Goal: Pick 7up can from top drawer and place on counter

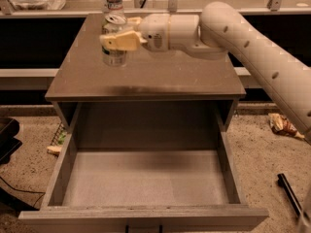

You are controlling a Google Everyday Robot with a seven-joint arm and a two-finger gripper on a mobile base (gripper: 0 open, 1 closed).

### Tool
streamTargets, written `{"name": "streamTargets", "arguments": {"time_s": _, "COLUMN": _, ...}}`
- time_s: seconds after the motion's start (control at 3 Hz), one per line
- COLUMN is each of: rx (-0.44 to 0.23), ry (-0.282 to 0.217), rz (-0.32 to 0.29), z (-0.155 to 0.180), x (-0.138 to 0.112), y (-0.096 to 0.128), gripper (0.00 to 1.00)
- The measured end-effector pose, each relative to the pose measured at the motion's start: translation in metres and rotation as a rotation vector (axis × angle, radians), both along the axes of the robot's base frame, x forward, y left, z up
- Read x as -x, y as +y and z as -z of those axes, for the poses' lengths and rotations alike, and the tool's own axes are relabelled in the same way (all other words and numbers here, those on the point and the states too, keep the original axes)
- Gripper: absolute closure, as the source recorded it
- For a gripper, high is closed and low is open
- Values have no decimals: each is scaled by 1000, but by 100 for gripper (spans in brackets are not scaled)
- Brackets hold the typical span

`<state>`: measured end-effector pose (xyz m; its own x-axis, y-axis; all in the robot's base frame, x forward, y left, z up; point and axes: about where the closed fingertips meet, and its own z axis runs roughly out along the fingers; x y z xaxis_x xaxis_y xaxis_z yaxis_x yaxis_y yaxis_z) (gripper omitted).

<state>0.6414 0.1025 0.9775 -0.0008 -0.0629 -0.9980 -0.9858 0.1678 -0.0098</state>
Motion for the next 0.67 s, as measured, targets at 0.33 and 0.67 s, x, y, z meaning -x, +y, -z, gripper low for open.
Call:
{"name": "streamTargets", "arguments": {"time_s": 0.33, "rx": 37, "ry": -87, "rz": 51, "z": 3, "x": -33, "y": 33, "gripper": 100}}
{"name": "streamTargets", "arguments": {"time_s": 0.67, "rx": 194, "ry": -157, "rz": 98, "z": 35, "x": -62, "y": 53, "gripper": 100}}
